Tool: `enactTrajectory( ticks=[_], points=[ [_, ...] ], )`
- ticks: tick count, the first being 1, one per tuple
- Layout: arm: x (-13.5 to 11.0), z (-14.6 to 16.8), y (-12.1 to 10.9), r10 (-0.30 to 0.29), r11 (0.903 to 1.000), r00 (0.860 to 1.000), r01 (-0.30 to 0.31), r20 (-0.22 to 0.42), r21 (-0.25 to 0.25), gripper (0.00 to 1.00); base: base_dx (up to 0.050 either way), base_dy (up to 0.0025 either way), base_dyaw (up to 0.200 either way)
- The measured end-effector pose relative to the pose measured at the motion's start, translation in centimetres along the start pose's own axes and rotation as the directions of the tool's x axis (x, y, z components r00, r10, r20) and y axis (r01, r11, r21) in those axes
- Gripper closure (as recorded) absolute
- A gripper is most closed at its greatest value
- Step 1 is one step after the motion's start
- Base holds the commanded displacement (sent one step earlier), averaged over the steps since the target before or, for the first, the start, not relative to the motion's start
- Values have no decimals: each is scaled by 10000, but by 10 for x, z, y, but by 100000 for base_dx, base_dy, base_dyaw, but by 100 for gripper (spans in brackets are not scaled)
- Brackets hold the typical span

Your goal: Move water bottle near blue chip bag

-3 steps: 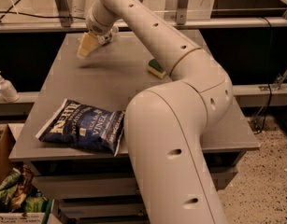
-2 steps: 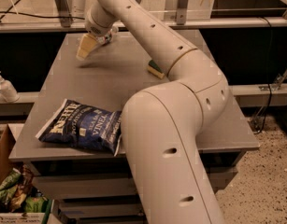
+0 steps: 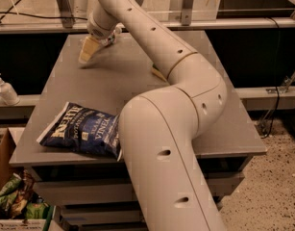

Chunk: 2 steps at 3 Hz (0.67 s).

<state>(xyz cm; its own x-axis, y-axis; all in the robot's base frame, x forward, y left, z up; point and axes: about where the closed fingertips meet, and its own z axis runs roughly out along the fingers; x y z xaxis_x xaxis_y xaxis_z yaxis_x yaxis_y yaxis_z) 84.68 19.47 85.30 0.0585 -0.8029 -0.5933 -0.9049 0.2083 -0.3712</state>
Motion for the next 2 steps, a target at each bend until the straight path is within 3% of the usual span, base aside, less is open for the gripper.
enactTrajectory(
  ticks=[1, 2],
  points=[
    [3, 7, -2, 18, 10000, 10000, -18, -28, -94, 16, 0, 0, 0],
    [10, 14, -2, -43, 9996, 10000, 42, -37, -274, 39, 0, 0, 0]
  ],
)
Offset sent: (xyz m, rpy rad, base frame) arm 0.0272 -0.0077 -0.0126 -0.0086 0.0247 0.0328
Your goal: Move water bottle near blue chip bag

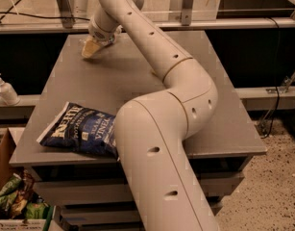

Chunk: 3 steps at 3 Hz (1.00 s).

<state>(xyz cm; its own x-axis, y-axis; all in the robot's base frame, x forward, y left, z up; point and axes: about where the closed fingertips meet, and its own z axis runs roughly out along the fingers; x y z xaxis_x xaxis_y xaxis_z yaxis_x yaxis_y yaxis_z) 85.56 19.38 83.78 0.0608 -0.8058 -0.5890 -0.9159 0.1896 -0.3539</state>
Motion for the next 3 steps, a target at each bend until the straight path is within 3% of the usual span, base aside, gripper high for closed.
enactTrajectory(
  ticks=[2, 3],
  points=[
    [5, 1, -5, -107, 9999, 9999, 107, -49, -105, 86, 0, 0, 0],
    [5, -8, -8, -137, 9999, 9999, 137, -47, -95, 100, 0, 0, 0]
  ],
)
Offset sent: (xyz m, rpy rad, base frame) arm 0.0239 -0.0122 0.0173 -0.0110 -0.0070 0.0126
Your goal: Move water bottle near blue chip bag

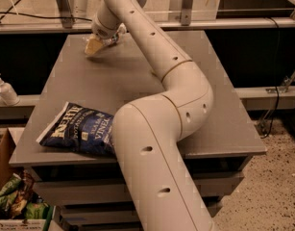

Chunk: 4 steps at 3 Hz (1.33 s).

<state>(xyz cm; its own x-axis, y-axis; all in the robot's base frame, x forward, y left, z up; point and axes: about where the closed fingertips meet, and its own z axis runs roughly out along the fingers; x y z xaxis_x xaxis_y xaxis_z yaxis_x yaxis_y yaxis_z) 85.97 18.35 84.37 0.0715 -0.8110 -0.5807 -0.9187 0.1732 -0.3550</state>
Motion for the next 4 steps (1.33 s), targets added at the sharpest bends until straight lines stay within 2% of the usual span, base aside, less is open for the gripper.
enactTrajectory(
  ticks=[2, 4],
  points=[
    [-24, -43, 2, -434, 9990, 9973, 437, 589, -36, 100, 0, 0, 0],
    [-27, -79, 25, -782, 9959, 9951, 807, 601, -410, 100, 0, 0, 0]
  ],
)
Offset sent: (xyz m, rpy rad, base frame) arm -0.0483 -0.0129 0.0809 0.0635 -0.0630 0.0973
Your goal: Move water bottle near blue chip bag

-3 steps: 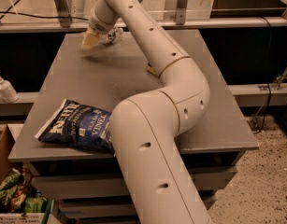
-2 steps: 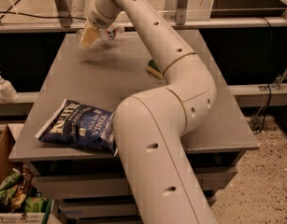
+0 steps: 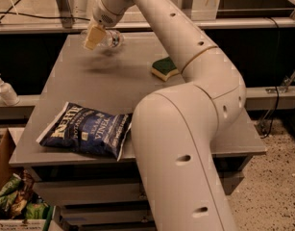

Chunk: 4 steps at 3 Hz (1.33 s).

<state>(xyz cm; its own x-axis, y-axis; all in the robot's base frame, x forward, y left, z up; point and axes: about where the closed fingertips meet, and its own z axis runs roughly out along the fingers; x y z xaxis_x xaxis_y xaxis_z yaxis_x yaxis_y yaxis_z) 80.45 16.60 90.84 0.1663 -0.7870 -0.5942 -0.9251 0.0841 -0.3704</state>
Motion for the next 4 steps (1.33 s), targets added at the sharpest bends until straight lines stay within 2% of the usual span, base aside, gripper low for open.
enactTrajectory(
  ticks=[2, 3, 4],
  points=[
    [7, -38, 43, -35, 10000, 9998, 35, -214, 8, 100, 0, 0, 0],
    [6, -61, 70, -67, 9996, 9995, 76, -311, 266, 100, 0, 0, 0],
    [-3, -74, 111, -167, 9996, 9998, 170, -147, 210, 100, 0, 0, 0]
  ],
)
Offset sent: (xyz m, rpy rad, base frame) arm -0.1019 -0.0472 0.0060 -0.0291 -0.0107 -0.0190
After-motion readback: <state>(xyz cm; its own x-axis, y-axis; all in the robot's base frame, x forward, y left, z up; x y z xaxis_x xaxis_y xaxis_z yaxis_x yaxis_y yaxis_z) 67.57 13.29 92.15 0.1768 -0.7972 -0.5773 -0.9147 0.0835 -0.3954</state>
